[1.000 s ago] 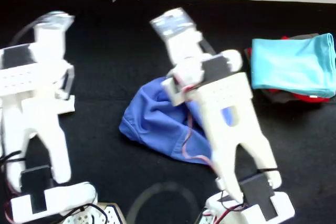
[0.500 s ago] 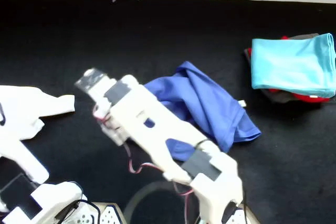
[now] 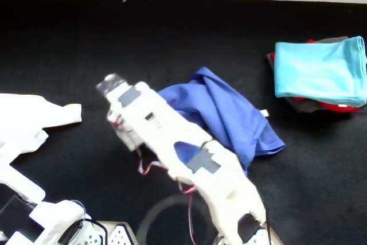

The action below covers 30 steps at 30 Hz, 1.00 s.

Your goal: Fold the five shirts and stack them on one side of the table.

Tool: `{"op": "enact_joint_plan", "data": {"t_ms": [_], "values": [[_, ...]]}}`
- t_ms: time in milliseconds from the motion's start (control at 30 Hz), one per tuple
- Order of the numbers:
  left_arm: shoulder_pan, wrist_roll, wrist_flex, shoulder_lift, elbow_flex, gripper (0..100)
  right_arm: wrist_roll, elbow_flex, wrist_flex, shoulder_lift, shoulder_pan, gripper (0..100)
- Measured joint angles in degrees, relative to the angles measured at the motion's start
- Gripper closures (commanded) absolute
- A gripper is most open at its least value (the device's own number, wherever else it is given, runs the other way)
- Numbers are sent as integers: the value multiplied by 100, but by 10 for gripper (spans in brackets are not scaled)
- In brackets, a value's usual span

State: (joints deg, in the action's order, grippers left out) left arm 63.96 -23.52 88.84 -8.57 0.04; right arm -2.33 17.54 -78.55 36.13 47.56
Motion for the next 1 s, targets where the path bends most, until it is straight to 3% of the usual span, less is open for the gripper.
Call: {"op": "enact_joint_plan", "data": {"t_ms": [200, 367, 567, 800, 1000], "values": [[-308, -26, 18, 0, 97, 909, 88, 422, -316, -167, -958, 991], [-853, -44, 18, 0, 624, 909, 1046, 1653, -1108, -1002, -1547, 991], [-1644, -44, 18, 0, 923, 909, 2119, 3613, -1987, -1785, -1609, 991], [-2365, -44, 18, 0, 1002, 909, 2163, 5011, -2180, -2576, -1618, 991], [-2497, -44, 18, -26, 1002, 909, 2084, 4264, -2180, -2866, -2207, 991]]}}
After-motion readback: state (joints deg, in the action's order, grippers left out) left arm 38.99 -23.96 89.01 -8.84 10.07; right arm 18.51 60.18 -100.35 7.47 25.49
